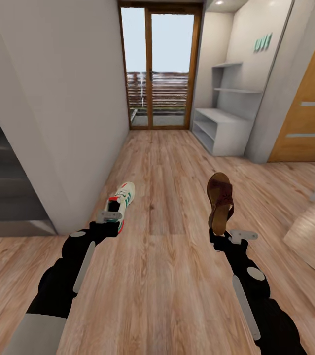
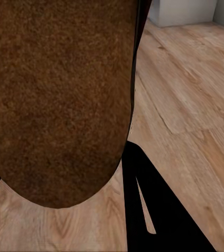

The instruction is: Pick up the two gym shoes and the two sandals from the corridor floor and place them onto the hallstand (shoe rack) in the corridor, making sure they are on the rack and not on the floor. Arrange them so the two gym shoes are next to each other and the two sandals are next to each other.

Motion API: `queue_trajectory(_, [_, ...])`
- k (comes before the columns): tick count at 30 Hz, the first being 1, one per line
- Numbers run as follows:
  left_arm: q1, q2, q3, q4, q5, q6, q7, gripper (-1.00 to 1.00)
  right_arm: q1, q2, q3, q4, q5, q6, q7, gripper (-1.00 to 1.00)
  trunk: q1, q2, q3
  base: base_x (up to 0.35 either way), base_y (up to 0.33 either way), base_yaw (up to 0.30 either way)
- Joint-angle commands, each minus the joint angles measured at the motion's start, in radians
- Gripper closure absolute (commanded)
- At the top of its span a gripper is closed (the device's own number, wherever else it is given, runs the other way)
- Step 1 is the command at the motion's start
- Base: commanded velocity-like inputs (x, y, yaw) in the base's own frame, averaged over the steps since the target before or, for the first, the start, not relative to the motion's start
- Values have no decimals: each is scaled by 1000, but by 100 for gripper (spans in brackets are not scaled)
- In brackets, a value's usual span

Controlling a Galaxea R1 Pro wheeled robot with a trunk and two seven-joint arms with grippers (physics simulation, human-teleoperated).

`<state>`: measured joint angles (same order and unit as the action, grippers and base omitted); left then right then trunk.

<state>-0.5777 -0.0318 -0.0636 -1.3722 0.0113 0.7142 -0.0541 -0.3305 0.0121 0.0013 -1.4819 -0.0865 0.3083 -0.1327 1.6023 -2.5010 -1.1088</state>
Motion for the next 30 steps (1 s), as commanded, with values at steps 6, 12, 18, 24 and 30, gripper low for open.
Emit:
queue_trajectory(6, [-1,0,1,-1,1,5,-3,100,0,1,0,-1,-12,5,-7,100,0,0,2,347,-76,23])
queue_trajectory(12, [-1,0,1,-1,1,5,-3,100,0,2,0,-1,-12,5,-7,100,0,0,10,347,-40,1])
queue_trajectory(18, [-1,0,1,-1,1,5,-3,100,0,2,0,0,-12,5,-7,100,0,0,20,347,-2,0])
queue_trajectory(24, [-1,0,1,-1,1,5,-3,100,-1,2,0,0,-12,5,-7,100,0,0,23,347,0,0])
queue_trajectory(30, [-1,0,1,-1,1,5,-3,100,0,2,0,0,-12,5,-7,100,0,0,26,347,0,0])
